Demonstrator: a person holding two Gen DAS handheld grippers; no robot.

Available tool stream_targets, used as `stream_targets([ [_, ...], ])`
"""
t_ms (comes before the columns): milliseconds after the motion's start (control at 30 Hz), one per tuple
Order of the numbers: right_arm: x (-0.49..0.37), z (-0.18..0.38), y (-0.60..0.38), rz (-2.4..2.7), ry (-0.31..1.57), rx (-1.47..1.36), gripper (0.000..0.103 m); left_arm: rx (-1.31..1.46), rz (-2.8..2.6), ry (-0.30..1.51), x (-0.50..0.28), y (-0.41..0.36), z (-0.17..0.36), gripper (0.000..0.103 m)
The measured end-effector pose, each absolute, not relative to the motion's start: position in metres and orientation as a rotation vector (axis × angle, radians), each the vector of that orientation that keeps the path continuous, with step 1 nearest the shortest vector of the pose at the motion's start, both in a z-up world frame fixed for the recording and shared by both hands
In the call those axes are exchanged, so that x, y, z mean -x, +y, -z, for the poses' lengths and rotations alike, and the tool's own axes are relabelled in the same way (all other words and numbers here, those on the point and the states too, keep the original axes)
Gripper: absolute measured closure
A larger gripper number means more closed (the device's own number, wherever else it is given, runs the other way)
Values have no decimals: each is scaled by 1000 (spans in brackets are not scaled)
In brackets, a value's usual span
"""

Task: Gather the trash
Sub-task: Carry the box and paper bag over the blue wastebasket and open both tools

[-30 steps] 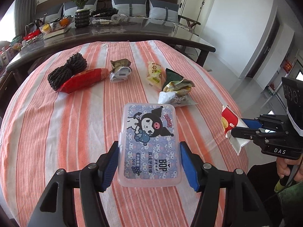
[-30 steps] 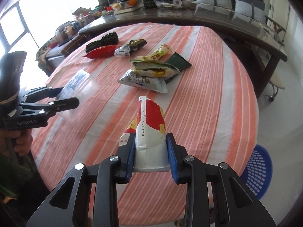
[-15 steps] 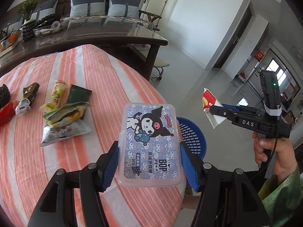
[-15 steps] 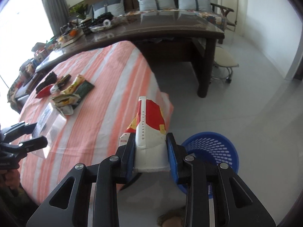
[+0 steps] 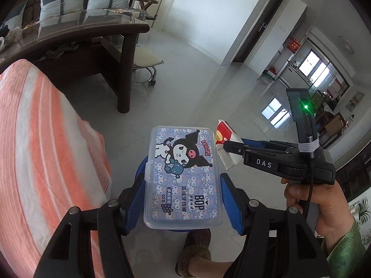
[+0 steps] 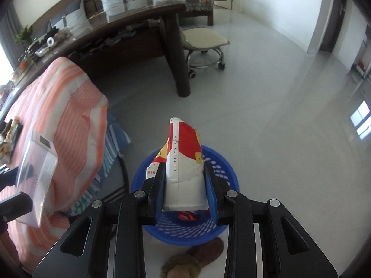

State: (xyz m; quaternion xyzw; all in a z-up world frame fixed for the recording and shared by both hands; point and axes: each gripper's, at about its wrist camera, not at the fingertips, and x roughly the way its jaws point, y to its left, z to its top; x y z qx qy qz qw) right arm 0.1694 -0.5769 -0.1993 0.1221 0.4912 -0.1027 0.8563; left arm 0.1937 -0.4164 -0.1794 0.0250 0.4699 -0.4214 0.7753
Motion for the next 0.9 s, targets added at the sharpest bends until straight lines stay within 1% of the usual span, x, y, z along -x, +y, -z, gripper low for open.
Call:
stream_targets([
  [200,-168,224,-600,218,1076,-324,71,-97,909,1063,-204,-458,223,40],
  [333,-167,233,-613,220,1096,-349,71,-94,891,1061,-211,-471,243,39],
  [367,-167,235,-617,227,1094,-351,69,-82,878,1058,-209,-475,247,37],
  [400,-167,235,-620,231,1090,-360,63,-71,868,1071,-214,-479,252,34],
  [433,-167,235,-624,235,1086,-376,62,-62,856,1086,-217,-481,256,32],
  [467,-167,235,-628,231,1083,-396,55,-53,848,1096,-220,-483,257,31],
  [500,-166,234,-630,233,1077,-408,51,-46,847,1099,-222,-484,255,31],
  [633,-162,224,-635,251,1035,-408,50,-38,852,1055,-220,-476,239,31],
  [700,-159,215,-635,255,1006,-401,45,-27,853,1043,-215,-469,229,31],
  [767,-156,207,-634,267,974,-387,42,-7,859,1028,-209,-459,217,32],
  [833,-154,198,-631,280,941,-366,36,-7,867,1003,-197,-442,202,31],
  [900,-154,188,-626,303,906,-335,23,-21,870,976,-183,-419,187,31],
])
